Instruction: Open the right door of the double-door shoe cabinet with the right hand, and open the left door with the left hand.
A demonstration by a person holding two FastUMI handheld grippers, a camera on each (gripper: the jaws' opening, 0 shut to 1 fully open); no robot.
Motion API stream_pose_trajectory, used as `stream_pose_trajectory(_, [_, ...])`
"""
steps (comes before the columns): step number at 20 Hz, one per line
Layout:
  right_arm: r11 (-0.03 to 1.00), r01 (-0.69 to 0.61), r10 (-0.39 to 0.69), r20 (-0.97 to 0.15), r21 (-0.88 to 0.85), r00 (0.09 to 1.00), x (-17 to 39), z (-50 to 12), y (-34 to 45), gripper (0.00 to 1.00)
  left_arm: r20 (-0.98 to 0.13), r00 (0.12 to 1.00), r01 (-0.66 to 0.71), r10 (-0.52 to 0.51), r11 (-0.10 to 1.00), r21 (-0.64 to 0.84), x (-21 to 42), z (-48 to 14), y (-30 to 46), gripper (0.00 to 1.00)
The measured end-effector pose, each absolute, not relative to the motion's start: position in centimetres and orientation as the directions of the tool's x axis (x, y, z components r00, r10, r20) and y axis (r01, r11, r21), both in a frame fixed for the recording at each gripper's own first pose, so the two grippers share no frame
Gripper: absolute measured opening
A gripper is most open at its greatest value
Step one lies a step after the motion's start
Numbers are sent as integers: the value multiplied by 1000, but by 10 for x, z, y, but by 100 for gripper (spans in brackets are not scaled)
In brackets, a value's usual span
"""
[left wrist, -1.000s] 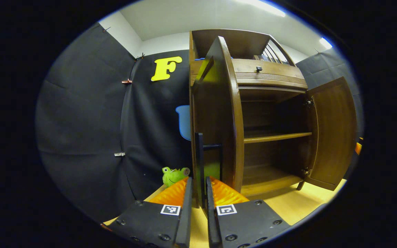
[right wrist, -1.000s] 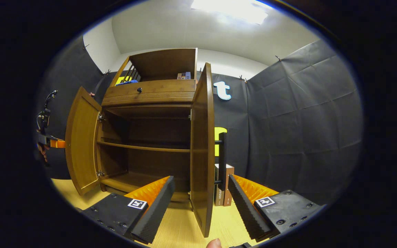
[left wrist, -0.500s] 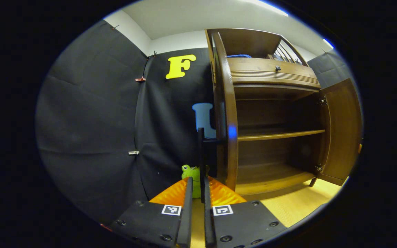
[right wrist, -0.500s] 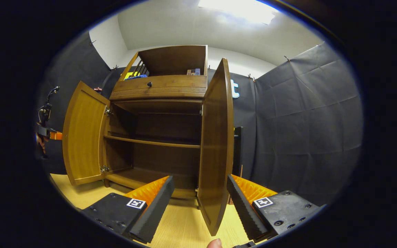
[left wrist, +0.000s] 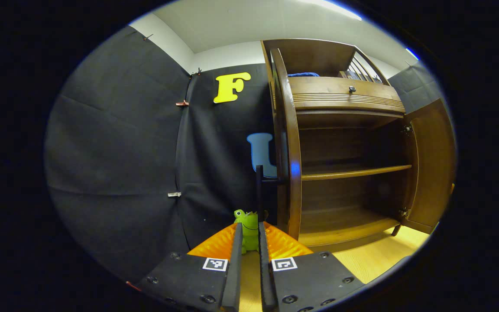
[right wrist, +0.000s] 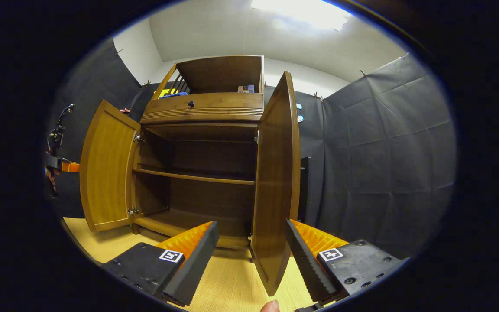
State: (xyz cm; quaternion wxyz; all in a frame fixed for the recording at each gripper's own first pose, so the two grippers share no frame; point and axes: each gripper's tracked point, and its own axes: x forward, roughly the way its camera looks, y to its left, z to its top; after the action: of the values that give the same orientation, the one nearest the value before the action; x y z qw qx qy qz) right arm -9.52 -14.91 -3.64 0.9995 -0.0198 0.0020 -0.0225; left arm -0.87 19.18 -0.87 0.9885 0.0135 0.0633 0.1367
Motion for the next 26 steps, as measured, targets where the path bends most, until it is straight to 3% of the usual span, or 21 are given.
stream_pose_trajectory(7, [999,32,-32,-4,-35,999,-96,-36,-147,98,-84,977,-193,196,980,44,-29,7,142,24])
stream_pose_trajectory(8, [999,31,-31,-3,-37,1000,-96,-35,-147,97,-77,981,-173,176,984,45,-31,9,132,29])
stream_pose_trajectory(15, [999,12,-12,1,-37,1000,-96,-36,-144,97,-27,995,-91,93,992,86,-45,3,67,98])
stream_pose_trajectory(20, [999,-1,1,4,-32,1000,-96,-37,-142,97,-61,998,-22,24,999,34,-49,-27,31,100])
stream_pose_trajectory(26, [999,-14,14,3,-32,1000,-96,-39,-140,98,-70,997,-42,43,999,3,-47,-47,27,97])
